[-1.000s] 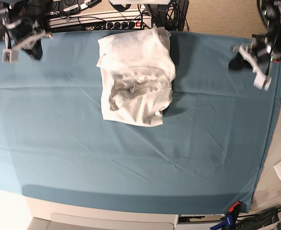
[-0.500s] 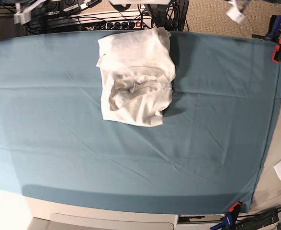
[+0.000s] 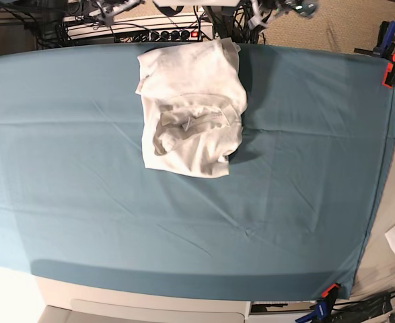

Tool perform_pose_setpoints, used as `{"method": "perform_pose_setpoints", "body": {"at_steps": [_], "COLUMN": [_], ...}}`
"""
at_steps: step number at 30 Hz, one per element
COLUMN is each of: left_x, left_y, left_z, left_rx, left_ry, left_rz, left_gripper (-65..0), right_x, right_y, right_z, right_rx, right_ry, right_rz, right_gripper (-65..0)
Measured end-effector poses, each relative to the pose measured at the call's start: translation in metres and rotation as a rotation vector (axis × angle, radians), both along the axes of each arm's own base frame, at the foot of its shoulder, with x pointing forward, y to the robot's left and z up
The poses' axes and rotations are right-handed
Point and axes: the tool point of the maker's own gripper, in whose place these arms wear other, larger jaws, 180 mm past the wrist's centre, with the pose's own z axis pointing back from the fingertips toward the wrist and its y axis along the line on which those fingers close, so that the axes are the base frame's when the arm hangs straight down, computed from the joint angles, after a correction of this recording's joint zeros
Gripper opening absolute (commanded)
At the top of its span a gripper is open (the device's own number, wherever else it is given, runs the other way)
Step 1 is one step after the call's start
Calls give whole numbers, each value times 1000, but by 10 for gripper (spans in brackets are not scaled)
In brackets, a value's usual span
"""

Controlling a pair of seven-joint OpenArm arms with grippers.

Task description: Fold the T-shirt properly

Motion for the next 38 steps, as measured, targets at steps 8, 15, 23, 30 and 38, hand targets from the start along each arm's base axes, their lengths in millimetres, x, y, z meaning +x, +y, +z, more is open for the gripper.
{"method": "perform_pose_setpoints", "body": {"at_steps": [8,15,23,30,38], "left_x": [33,47,51,58,58], "left_y": [75,36,44,39,38], "left_z": [-55,-55,-54,-52,-52], "left_rx": [584,457,447,436,434], "left_ry": [-98,-38,-41,-54,-55], "left_rz": [79,271,293,301,302], "left_gripper": [-650,-650,-650,-650,-650], "right_x": [42,49,75,82,58], "right_y": [-67,-63,-64,-51,-49], "right_z": [-15,-18,-15,-17,-25], "right_rx": [-428,-478,-485,-450,-460], "right_ry": [-14,8,67,75,94], "right_rz": [93,295,82,8,-3], "right_gripper": [-650,-650,-650,-650,-650]}}
